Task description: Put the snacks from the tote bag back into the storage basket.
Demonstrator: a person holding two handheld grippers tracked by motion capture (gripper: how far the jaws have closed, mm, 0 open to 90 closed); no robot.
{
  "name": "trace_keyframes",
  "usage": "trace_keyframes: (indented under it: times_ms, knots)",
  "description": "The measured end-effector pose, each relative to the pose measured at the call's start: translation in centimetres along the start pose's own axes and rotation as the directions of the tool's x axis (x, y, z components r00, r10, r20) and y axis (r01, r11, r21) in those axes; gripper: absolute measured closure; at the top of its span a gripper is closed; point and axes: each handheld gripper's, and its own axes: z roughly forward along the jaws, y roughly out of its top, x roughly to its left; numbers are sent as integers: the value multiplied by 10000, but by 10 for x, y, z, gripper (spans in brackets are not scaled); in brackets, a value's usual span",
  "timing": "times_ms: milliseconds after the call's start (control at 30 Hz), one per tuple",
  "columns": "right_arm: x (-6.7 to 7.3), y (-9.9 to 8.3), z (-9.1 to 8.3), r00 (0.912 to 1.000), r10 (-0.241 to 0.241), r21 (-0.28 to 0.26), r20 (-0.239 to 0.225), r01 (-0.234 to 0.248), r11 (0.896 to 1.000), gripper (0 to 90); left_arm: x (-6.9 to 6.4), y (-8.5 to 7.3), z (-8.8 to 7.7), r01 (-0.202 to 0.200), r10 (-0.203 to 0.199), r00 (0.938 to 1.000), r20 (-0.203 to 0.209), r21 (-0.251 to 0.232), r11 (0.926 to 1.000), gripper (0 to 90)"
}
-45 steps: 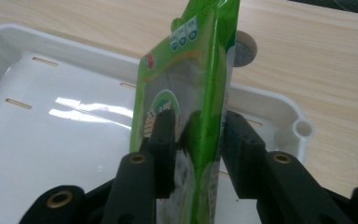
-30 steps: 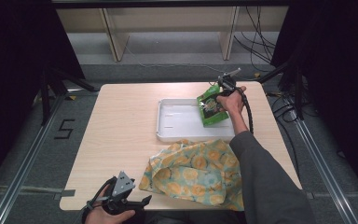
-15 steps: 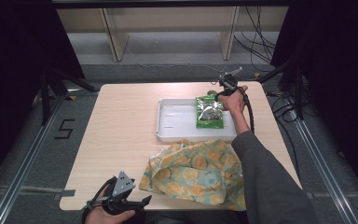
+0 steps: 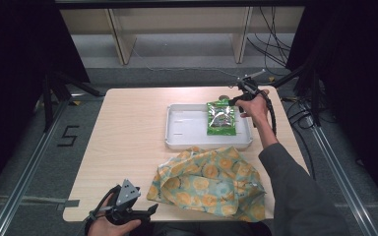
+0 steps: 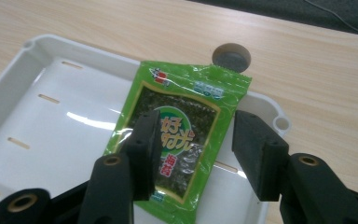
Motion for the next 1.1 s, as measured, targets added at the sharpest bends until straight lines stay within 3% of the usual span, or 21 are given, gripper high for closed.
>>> trace_keyframes:
  times_ms: [33,67,133,200,267,300,400,567,600,633,667,700,733,767,800,867,933,967,1000,1067,1100]
  knots:
    - [-1,-1,-3,10000,-78,-119,-45,78,9999,525,1,0,0,-147,146,9999,35,142,9998,204]
    - [-2,-2,-6,9998,-200,-114,-21,200,9997,518,0,0,1,28,-28,10000,9,17,10000,204]
    - [-3,-4,-13,9998,-175,153,-84,176,9997,512,1,0,0,-159,158,9999,21,130,9998,204]
    - [-3,-7,-18,9998,-16,-36,-200,15,10000,505,2,0,0,-96,96,9999,-43,85,9999,204]
    - [-8,-10,-21,9988,-392,-361,-303,381,9986,500,1,-1,1,127,-127,9999,-20,-96,9999,204]
    - [-8,-11,-24,9987,-380,-194,-352,373,9991,496,4,0,0,-174,175,9998,-80,183,9997,204]
    - [-7,-16,-34,9990,-144,-43,-432,142,9999,481,3,-1,2,104,-104,9999,-45,4,9999,204]
    - [-11,-26,-48,9972,-266,-206,-705,253,9995,474,5,-1,0,-99,101,9999,-123,195,9998,204]
    - [-14,-29,-51,9939,-569,-309,-949,542,9981,473,5,-1,0,-96,98,9999,-120,193,9998,204]
    - [-12,-31,-53,9942,-369,-344,-1014,335,9988,472,5,0,-1,-102,105,9999,-122,227,9997,204]
    - [-16,-33,-54,9909,-838,-639,-1051,773,9950,470,3,-1,1,122,-121,9998,-126,32,9999,204]
    - [-15,-35,-57,9921,-683,-603,-1048,622,9962,468,5,-1,0,-111,113,9999,-121,218,9997,204]
    - [-12,-39,-58,9925,-453,-799,-1131,363,9961,464,5,0,-1,-87,90,9999,-132,222,9997,204]
    - [-14,-41,-59,9902,-755,-962,-1173,643,9933,462,6,-1,0,-67,69,9999,-121,180,9998,204]
    - [-12,-42,-65,9908,-517,-315,-1250,481,9983,458,6,-1,-1,-53,56,9999,-120,199,9998,204]
    - [-16,-45,-67,9867,-1172,-727,-1131,1094,9913,450,4,-1,1,208,-208,9997,-156,-40,9998,203]
    - [-13,-50,-68,9880,-777,-986,-1332,648,9930,443,4,-1,1,201,-202,9997,-159,-38,9998,204]
    - [-12,-51,-71,9893,-537,-642,-1359,453,9969,440,6,-1,-1,-56,58,9999,-132,201,9998,204]
    - [-15,-54,-72,9846,-1047,-990,-1397,914,9909,437,6,-1,-1,-53,55,9999,-135,186,9998,204]
    - [-13,-58,-73,9845,-1064,-1099,-1392,914,9897,432,6,-1,-1,-66,68,9999,-118,172,9998,204]
    - [-13,-60,-76,9833,-1046,-952,-1490,910,9913,430,5,-1,1,176,-176,9998,-106,-67,9998,203]
